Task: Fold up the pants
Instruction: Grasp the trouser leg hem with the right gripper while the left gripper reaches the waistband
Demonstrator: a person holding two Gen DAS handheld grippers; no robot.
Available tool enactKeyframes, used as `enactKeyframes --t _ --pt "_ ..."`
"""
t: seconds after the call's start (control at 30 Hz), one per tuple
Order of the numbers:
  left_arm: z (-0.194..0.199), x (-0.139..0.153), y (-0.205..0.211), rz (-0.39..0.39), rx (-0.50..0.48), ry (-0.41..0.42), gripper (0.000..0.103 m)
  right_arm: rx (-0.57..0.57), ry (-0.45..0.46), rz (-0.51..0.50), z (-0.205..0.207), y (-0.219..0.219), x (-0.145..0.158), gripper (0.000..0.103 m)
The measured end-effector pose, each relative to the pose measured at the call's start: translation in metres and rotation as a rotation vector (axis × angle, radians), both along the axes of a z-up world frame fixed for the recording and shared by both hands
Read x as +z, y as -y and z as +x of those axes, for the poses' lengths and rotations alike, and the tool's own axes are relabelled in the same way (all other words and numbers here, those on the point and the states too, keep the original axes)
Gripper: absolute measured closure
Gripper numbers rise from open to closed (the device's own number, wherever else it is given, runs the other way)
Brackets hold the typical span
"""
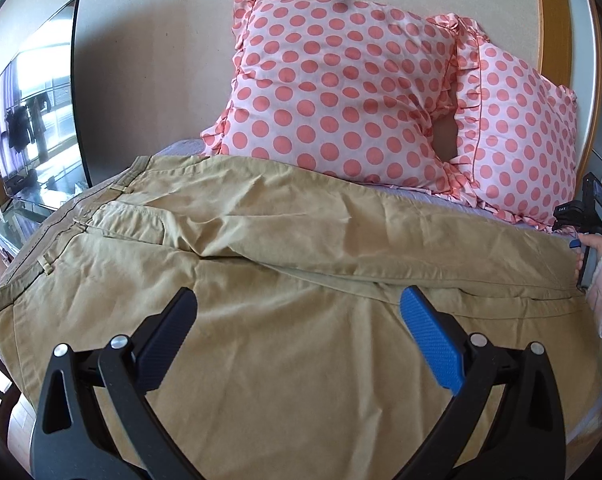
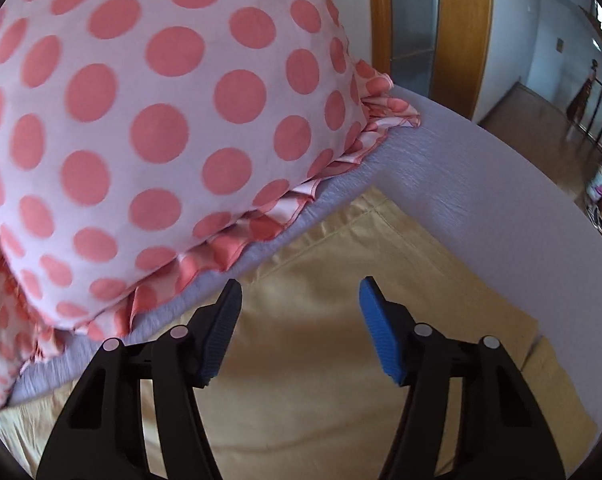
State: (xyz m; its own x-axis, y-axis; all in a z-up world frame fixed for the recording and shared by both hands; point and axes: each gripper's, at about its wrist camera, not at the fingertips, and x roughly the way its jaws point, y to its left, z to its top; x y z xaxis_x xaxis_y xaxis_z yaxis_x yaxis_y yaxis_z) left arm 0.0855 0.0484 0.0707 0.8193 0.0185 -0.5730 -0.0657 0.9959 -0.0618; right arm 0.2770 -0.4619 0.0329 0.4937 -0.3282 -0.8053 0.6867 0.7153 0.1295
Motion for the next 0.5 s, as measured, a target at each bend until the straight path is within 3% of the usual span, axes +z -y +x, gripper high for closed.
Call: enactKeyframes --t 0.17,0.23,0.37,0.43,0.5 --pt "0.011 -0.003 -0.009 0.003 0.02 -0.01 0.002 -0.086 -0.102 0.018 0.035 0.017 -0.022 0.039" --pt "0.013 -0.004 -0.01 -0.003 0.02 -0.016 0.002 -0.098 -0.109 -0.042 0.036 0.015 -0.025 0.043" --pt "0.014 -0.009 -0.011 -0.02 0.01 -0.031 0.002 -0.073 -0.038 -0.099 0.021 0.012 -0.029 0.082" --pt "0.014 -0.011 -0.013 -0.041 -0.005 -0.04 0.002 -0.071 0.005 -0.051 0.009 0.018 -0.029 0.095" --pt "0.012 -0.012 -0.017 -0.085 -0.026 -0.043 0.002 -0.066 0.078 0.041 -0.012 0.024 -0.028 0.098"
